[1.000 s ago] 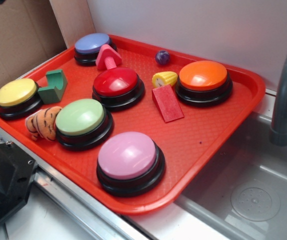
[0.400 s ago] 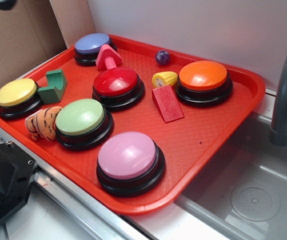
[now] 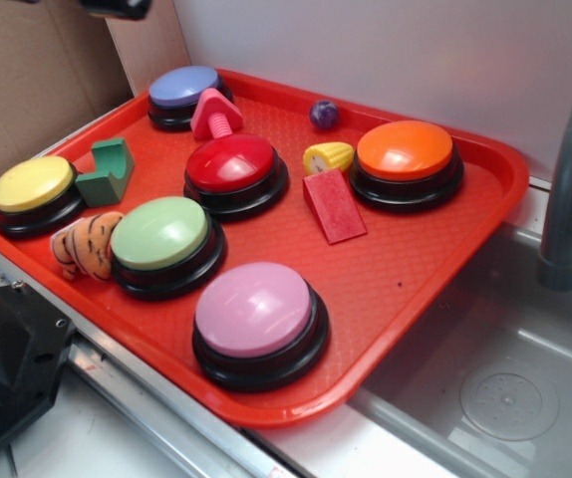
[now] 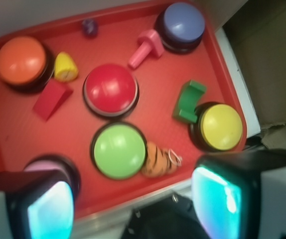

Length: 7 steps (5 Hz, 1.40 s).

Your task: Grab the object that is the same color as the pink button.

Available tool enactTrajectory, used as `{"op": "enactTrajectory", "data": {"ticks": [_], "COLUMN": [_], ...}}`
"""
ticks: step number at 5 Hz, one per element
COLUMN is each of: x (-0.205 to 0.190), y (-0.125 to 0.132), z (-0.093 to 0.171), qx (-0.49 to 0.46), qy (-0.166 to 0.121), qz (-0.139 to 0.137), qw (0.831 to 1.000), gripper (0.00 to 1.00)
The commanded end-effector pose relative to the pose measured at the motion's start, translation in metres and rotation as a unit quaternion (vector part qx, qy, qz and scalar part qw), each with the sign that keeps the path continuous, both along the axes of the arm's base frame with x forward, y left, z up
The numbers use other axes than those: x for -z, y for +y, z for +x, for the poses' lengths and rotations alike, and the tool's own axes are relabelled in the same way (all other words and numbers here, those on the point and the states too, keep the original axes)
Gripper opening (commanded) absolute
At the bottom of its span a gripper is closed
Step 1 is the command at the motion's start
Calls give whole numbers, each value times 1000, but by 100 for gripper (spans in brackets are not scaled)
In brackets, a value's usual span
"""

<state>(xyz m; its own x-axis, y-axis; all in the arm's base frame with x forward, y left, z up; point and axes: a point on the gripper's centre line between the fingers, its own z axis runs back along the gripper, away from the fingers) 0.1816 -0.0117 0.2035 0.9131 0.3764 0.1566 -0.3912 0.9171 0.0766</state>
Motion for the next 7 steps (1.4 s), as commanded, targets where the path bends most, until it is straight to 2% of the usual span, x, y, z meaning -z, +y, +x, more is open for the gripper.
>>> {"op": "enactTrajectory", "data": {"ticks": [1, 2, 3, 5, 6, 7], "x": [23, 47, 78, 124, 146, 163], "y": [43, 62, 79, 103, 105, 108], "z": [43, 57, 76, 96, 104, 105], "qx": [-175, -220, -231, -261, -263, -275], "qy": [-119, -132, -127, -124, -103, -94], "qz": [24, 29, 12, 2, -2, -8], "qw": [977, 966, 965, 957, 959, 957], "gripper": [100, 100, 100, 100, 100, 100]}}
